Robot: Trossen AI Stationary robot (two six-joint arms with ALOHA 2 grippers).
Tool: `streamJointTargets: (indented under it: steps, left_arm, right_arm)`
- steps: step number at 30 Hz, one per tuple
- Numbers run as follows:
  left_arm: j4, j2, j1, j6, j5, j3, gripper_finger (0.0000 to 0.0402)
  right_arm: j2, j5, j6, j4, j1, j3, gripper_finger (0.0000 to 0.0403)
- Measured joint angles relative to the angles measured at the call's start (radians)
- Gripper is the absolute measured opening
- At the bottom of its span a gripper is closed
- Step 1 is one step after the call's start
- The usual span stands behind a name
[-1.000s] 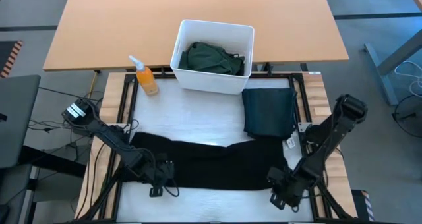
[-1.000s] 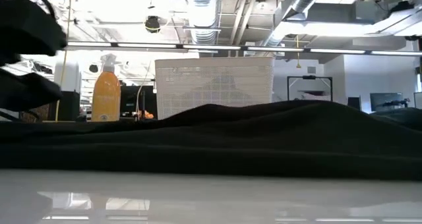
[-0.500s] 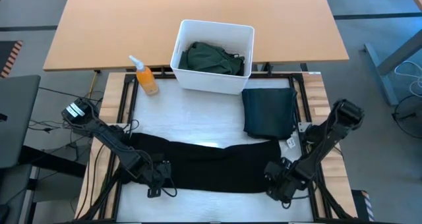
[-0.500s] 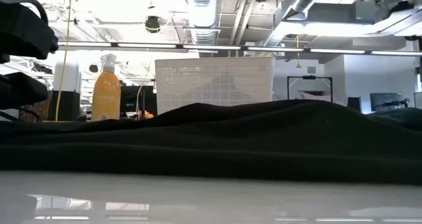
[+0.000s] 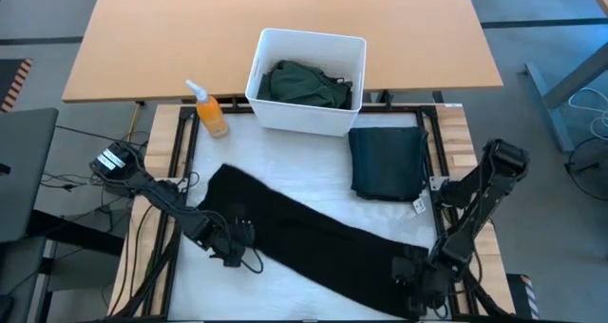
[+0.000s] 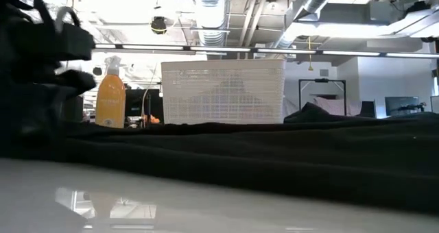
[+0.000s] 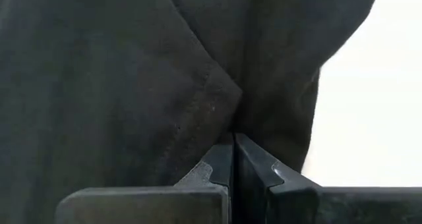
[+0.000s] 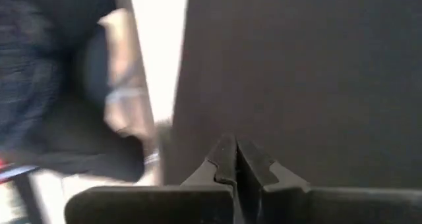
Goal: Fold laundry
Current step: Fold the black t-shirt
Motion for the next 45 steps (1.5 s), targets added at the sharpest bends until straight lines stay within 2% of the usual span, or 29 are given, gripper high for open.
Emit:
streamJointTargets:
  steps: [4,7,12,20,24,28,32,36,39,43,45]
  left_arm:
    - [-0.008,0.002,0.057,0.089,-0.08,-0.003,0.0002]
    - [-0.028,0.002,0.106,0.104,-0.123,-0.003,0.0002]
    - [-0.032,0.002,0.183,0.059,-0.171,-0.003,0.0002]
    - [-0.031,0.002,0.252,0.085,-0.177,0.018,0.0002]
    - [-0.136,-0.008,0.252,0.149,-0.21,0.126,0.0002]
    - [-0.345,-0.037,0.252,0.205,-0.225,0.275,0.0002]
    - [-0.486,-0.097,0.256,0.175,-0.23,0.352,0.0002]
    - [-0.488,-0.172,0.272,0.042,-0.221,0.274,0.0002]
    - [-0.475,-0.201,0.279,-0.067,-0.187,0.163,0.0002]
    - [-0.406,-0.214,0.29,-0.158,-0.087,0.003,0.0002]
    - [-0.379,-0.214,0.292,-0.203,-0.114,-0.055,0.0002]
  right_arm:
    - [-0.064,0.142,0.029,-0.233,-0.002,0.004,0.002]
    - [-0.054,0.161,0.047,-0.355,-0.005,0.0,0.002]
    - [0.005,0.154,0.027,-0.311,0.009,0.002,0.002]
    - [0.131,0.045,0.1,-0.261,0.083,0.008,0.002]
    - [0.13,-0.025,0.137,-0.264,0.135,0.007,0.002]
    - [0.058,-0.02,0.179,-0.314,0.174,-0.001,0.002]
    - [-0.021,0.146,0.18,-0.357,0.198,0.002,0.002]
    - [-0.053,0.333,0.068,-0.329,0.205,0.001,0.002]
    - [-0.041,0.423,-0.059,-0.281,0.194,0.002,0.002]
    - [0.009,0.467,-0.266,-0.147,0.135,0.001,0.002]
    - [0.04,0.469,-0.383,-0.072,0.09,0.001,0.002]
